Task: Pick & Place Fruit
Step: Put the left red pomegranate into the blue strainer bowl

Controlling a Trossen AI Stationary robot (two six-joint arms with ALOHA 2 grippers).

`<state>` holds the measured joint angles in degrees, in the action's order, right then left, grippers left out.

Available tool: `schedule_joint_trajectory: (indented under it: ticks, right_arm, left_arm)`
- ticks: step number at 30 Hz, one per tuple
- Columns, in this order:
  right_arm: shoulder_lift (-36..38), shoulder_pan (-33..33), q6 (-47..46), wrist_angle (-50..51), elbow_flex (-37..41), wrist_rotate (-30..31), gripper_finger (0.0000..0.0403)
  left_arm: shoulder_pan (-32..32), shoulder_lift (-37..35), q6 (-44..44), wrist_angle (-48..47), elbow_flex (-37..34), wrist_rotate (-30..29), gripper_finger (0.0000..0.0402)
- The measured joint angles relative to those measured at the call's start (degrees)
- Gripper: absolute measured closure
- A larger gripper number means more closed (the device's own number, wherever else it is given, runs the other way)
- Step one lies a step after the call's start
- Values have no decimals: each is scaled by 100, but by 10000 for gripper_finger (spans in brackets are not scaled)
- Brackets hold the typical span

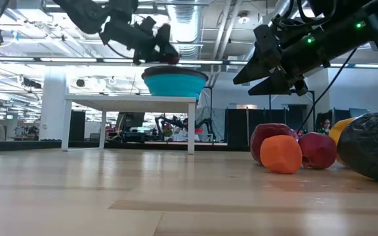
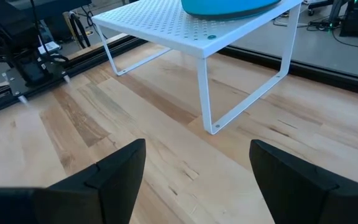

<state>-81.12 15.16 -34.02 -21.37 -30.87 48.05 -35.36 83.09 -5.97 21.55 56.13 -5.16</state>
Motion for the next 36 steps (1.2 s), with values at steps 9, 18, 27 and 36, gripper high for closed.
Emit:
schedule_joint_trajectory:
  ticks: [9, 18, 27, 36]
  right_arm:
    - [0, -59, 2, 9, 0, 0, 121]
    - [0, -62, 4, 11, 0, 0, 121]
    - [0, -70, 2, 9, 0, 0, 121]
    - [0, -70, -2, -2, 0, 0, 121]
  left_arm:
    - [-3, 313, 751, -29, -3, -1113, 195]
    - [-8, 308, 1004, -356, -3, -1603, 188]
    - [-8, 306, 1007, -775, -3, -1629, 173]
    - [-8, 304, 1003, -810, -3, -1627, 145]
